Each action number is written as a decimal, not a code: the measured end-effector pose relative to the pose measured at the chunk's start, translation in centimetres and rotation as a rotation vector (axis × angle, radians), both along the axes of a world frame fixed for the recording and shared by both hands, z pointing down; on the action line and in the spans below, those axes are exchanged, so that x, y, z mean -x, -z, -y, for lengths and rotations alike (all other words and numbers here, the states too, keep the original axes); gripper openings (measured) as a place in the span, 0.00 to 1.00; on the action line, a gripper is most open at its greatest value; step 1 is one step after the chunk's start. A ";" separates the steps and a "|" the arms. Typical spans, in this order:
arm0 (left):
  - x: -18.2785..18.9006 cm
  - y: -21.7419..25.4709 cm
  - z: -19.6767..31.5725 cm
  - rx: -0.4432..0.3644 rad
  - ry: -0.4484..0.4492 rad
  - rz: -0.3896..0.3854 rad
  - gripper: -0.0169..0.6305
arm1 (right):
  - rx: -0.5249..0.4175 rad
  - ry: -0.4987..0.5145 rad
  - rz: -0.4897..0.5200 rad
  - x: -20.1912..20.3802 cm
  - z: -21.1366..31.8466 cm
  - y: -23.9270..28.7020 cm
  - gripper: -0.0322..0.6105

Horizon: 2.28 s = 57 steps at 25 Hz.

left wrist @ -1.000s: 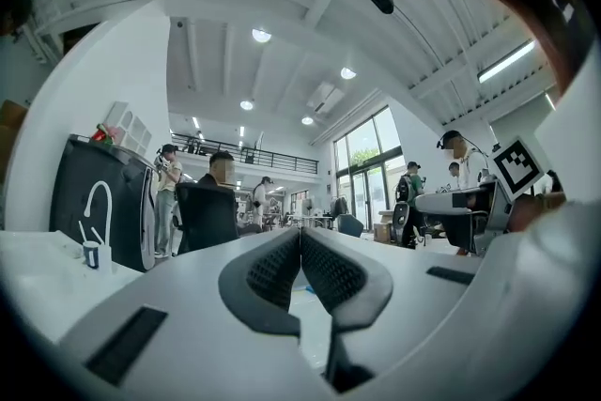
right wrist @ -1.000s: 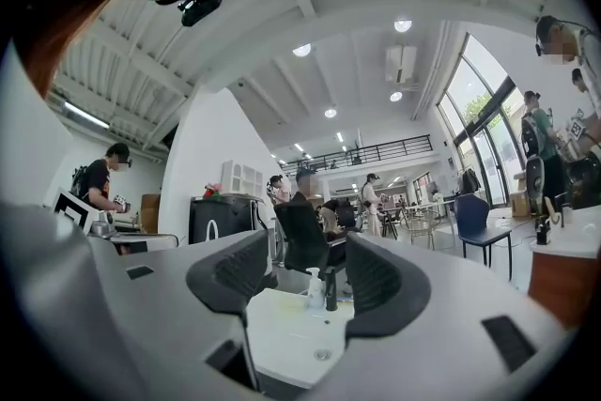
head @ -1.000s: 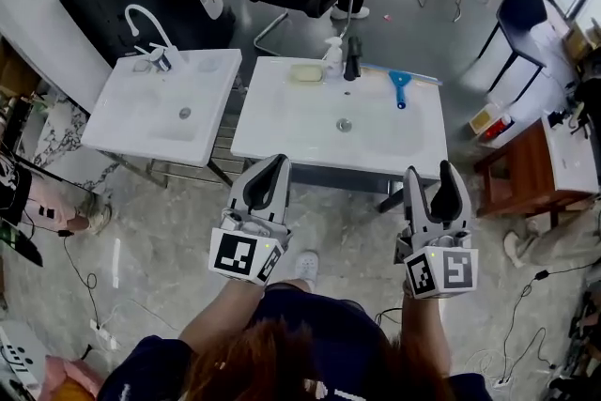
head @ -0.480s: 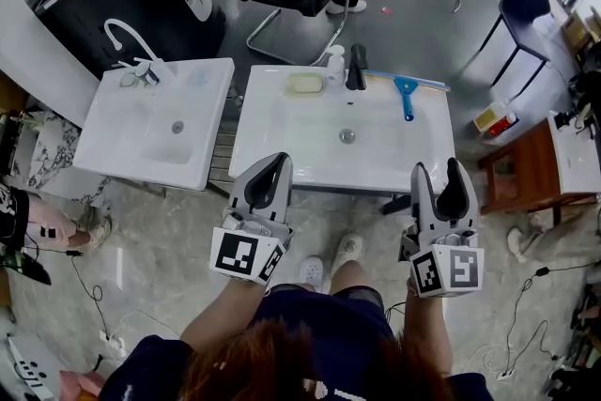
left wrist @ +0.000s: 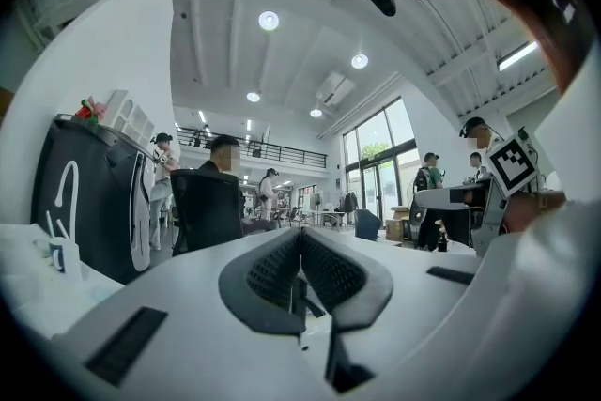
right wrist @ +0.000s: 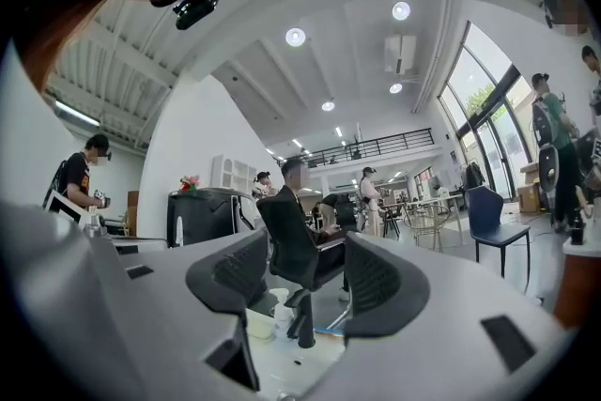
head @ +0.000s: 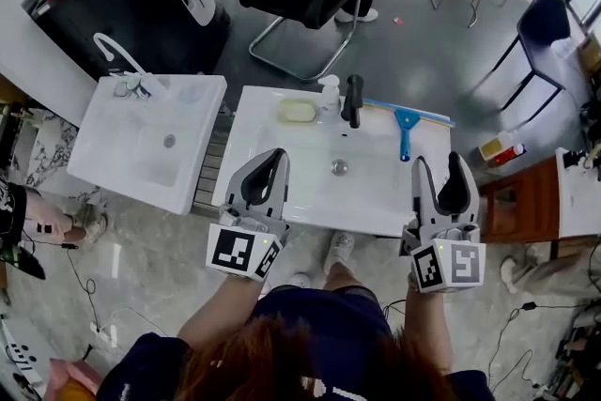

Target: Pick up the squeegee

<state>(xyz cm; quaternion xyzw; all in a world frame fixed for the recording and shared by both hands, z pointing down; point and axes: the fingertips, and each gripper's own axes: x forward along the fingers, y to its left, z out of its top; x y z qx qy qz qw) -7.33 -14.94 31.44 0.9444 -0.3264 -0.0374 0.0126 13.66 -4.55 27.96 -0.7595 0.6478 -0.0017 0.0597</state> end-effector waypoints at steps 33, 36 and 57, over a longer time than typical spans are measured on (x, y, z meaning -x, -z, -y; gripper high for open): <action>-16.0 -2.0 15.0 0.061 -0.008 -0.039 0.06 | 0.123 0.012 0.069 -13.8 15.7 -5.7 0.47; -16.6 -3.4 15.5 0.079 -0.011 -0.026 0.06 | 0.149 -0.001 0.085 -14.5 16.2 -7.4 0.47; -18.9 -12.8 17.9 0.169 -0.057 0.124 0.06 | 0.620 -0.111 0.195 -19.1 19.1 -31.8 0.49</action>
